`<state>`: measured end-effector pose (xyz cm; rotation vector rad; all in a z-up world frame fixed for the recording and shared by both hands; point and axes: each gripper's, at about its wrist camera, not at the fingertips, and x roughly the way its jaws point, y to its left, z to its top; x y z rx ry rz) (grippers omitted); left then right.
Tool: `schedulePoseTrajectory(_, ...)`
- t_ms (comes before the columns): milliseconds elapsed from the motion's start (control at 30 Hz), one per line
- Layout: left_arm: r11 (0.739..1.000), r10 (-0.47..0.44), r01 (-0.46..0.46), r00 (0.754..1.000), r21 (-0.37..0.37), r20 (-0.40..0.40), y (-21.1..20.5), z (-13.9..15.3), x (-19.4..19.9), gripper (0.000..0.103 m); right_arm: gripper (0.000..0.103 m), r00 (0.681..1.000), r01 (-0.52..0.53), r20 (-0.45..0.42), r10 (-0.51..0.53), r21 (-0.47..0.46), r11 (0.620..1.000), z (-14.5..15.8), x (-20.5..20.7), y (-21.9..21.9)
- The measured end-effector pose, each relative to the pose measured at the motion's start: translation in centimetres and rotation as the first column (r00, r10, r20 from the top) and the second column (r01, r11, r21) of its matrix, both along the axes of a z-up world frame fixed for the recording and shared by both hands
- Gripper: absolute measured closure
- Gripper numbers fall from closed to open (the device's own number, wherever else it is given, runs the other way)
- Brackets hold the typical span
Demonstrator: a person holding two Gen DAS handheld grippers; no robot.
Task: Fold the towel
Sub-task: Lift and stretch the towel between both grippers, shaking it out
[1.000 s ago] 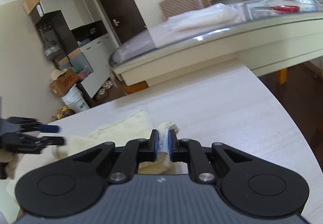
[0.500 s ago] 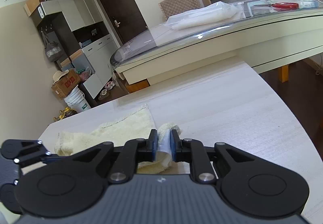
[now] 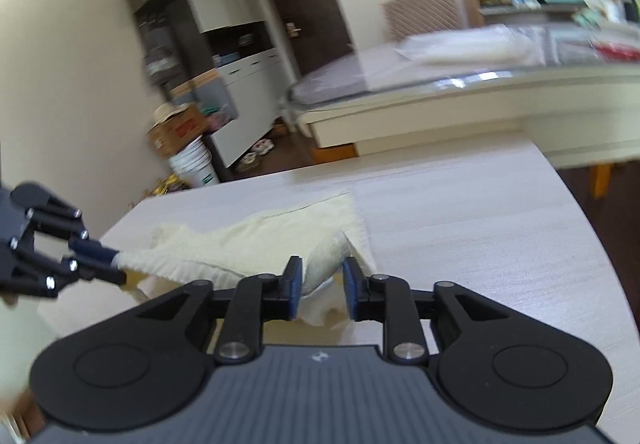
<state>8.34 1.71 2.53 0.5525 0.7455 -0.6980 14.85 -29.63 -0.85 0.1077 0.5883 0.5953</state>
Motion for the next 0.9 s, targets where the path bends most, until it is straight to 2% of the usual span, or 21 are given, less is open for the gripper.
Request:
schedulePoseTrajectory(67, 1.000, 0.014, -0.014, 1.000, -0.007, -0.020, 0.4, -0.4, -0.5, 0.091, 0.057, 0.999, -0.031, 0.033, 0.033, -0.058, 0.998, 0.2, -1.0, 0.2)
schedulePoseTrajectory(233, 0.996, 0.052, -0.054, 0.998, -0.071, -0.035, 1.0, 0.1, 0.4, 0.091, 0.054, 0.978, -0.132, 0.125, 0.169, -0.260, 0.956, 0.3, -4.6, 2.0)
schedulePoseTrajectory(400, 0.989, 0.054, -0.059, 0.998, -0.132, -0.040, 0.8, 1.6, 1.9, 0.091, 0.053, 0.942, -0.186, 0.207, 0.265, -0.336, 0.923, 0.4, -7.5, 5.2)
schedulePoseTrajectory(433, 0.988, 0.053, -0.058, 0.998, -0.144, -0.043, 0.9, 1.9, 2.2, 0.091, 0.050, 0.937, -0.187, 0.218, 0.274, -0.351, 0.917, 0.2, -7.7, 5.9)
schedulePoseTrajectory(467, 0.986, 0.052, -0.059, 0.997, -0.157, -0.048, 0.9, 2.3, 2.3, 0.091, 0.048, 0.933, -0.185, 0.226, 0.280, -0.366, 0.912, 0.0, -7.8, 6.7)
schedulePoseTrajectory(633, 0.967, 0.064, -0.082, 0.995, -0.240, -0.081, 1.8, 3.9, 2.9, 0.091, 0.047, 0.929, -0.135, 0.252, 0.273, -0.456, 0.880, -1.5, -7.1, 9.9)
schedulePoseTrajectory(733, 0.967, 0.065, -0.085, 0.994, -0.242, -0.089, 2.4, 4.0, 2.5, 0.091, 0.053, 0.927, -0.072, 0.281, 0.247, -0.514, 0.855, -2.3, -6.4, 10.7)
schedulePoseTrajectory(800, 0.974, 0.049, -0.070, 0.994, -0.216, -0.100, 2.2, 3.4, 1.6, 0.091, 0.063, 0.920, -0.027, 0.308, 0.242, -0.566, 0.824, -2.5, -6.2, 10.5)
schedulePoseTrajectory(867, 0.980, 0.033, -0.054, 0.993, -0.189, -0.110, 2.1, 2.7, 0.7, 0.091, 0.084, 0.915, -0.028, 0.306, 0.262, -0.599, 0.800, -2.5, -6.5, 9.9)
schedulePoseTrajectory(900, 0.983, 0.025, -0.046, 0.993, -0.176, -0.116, 2.1, 2.4, 0.3, 0.090, 0.091, 0.911, -0.044, 0.298, 0.284, -0.616, 0.787, -2.5, -6.8, 9.5)
